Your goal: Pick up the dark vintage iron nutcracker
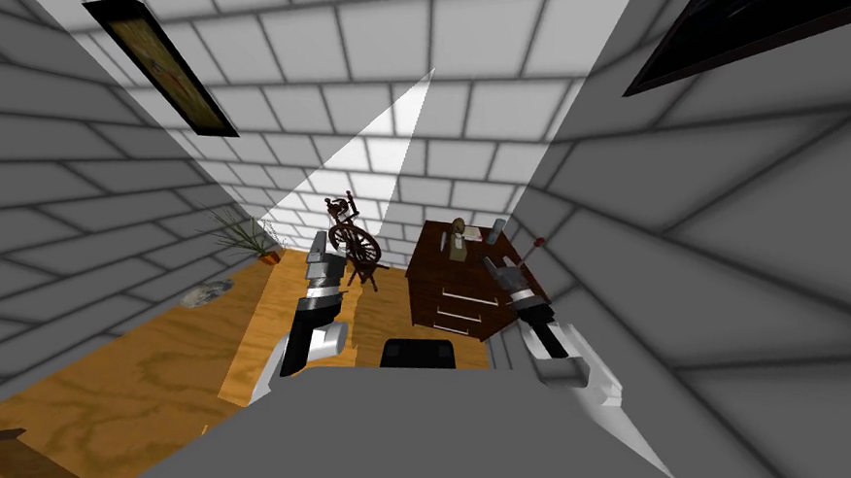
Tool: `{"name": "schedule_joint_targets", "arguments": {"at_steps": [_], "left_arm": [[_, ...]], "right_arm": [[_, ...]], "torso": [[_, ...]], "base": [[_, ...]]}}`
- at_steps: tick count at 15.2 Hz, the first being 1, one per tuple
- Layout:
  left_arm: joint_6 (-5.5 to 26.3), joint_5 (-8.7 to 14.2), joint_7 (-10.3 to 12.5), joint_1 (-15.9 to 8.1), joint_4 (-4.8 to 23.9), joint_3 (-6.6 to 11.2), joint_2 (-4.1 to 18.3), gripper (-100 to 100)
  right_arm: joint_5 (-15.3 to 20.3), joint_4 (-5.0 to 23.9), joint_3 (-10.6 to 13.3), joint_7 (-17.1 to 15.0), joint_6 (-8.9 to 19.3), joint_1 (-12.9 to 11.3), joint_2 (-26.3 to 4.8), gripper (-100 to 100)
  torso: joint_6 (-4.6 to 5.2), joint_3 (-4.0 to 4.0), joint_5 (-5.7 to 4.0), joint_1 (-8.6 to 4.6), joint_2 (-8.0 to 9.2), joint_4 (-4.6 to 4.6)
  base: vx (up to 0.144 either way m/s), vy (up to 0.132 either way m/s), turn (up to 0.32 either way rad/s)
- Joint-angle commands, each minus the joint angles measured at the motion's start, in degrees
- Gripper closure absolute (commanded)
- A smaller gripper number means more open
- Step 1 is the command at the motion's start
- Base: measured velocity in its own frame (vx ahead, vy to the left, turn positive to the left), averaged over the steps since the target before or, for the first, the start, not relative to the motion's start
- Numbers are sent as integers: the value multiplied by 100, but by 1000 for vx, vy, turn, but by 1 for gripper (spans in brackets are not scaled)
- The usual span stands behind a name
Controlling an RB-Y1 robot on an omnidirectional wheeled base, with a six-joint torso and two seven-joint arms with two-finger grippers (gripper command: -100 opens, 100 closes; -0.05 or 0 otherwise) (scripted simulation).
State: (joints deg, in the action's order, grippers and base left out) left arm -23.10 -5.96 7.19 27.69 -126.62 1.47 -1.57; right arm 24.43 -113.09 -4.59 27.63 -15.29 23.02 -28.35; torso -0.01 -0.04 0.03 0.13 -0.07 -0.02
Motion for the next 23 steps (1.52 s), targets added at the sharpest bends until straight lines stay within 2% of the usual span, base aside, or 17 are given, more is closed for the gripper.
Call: {"name": "schedule_joint_targets", "arguments": {"at_steps": [1,4,6,7,8,9,12,13,15,16,18,19,21,22,23], "left_arm": [[0,0,0,0,0,0,0,0],[0,0,0,0,0,0,0,0],[0,0,0,0,0,0,0,0],[0,0,0,0,0,0,0,0],[0,0,0,0,0,0,0,0],[0,0,0,0,0,0,0,0],[0,0,0,0,0,0,0,0],[0,0,0,0,0,0,0,0],[0,0,0,0,0,0,0,0],[0,0,0,0,0,0,0,0],[0,0,0,0,0,0,0,0],[0,0,0,0,0,0,0,0],[0,0,0,0,0,0,0,0],[0,0,0,0,0,0,0,0],[0,0,0,0,0,0,0,0]], "right_arm": [[261,221,-18,270,84,-51,-170,-100],[447,387,-36,450,143,-94,-294,-100],[773,719,-71,769,262,-180,-531,-100],[816,719,-71,808,262,-180,-531,-100],[988,883,-88,972,321,-223,-643,-100],[999,883,-88,986,321,-223,-643,-100],[1357,1205,-122,1333,435,-306,-853,-100],[1357,1205,-122,1333,435,-306,-853,-100],[1665,1513,-154,1631,544,-385,-1044,-100],[1699,1513,-154,1666,544,-385,-1044,-100],[2004,1802,-182,1965,646,-460,-1215,-100],[2020,1802,-182,1978,646,-460,-1215,-100],[2315,2067,-208,2264,739,-528,-1365,-100],[2315,2067,-208,2264,739,-528,-1365,-100],[2450,2188,-219,2396,782,-559,-1431,-100]], "torso": [[0,0,0,0,0,0],[-1,-1,0,-1,-2,0],[0,-1,0,-1,-2,0],[-1,-2,1,3,-3,0],[0,-2,2,4,-3,0],[0,-2,1,4,-4,-1],[0,0,1,0,0,0],[0,0,0,0,-1,0],[0,0,1,0,-1,0],[-1,-1,1,2,-3,0],[0,-2,1,3,-3,-1],[-1,-2,2,4,-3,0],[0,-1,1,2,-3,0],[0,-2,2,4,-3,0],[1,-1,2,4,-2,0]], "base": [[15,35,75],[17,30,60],[21,42,101],[22,46,72],[27,43,63],[22,36,48],[15,32,64],[17,31,48],[23,35,81],[27,39,70],[21,41,80],[23,38,71],[24,38,73],[22,39,58],[17,37,57]]}}
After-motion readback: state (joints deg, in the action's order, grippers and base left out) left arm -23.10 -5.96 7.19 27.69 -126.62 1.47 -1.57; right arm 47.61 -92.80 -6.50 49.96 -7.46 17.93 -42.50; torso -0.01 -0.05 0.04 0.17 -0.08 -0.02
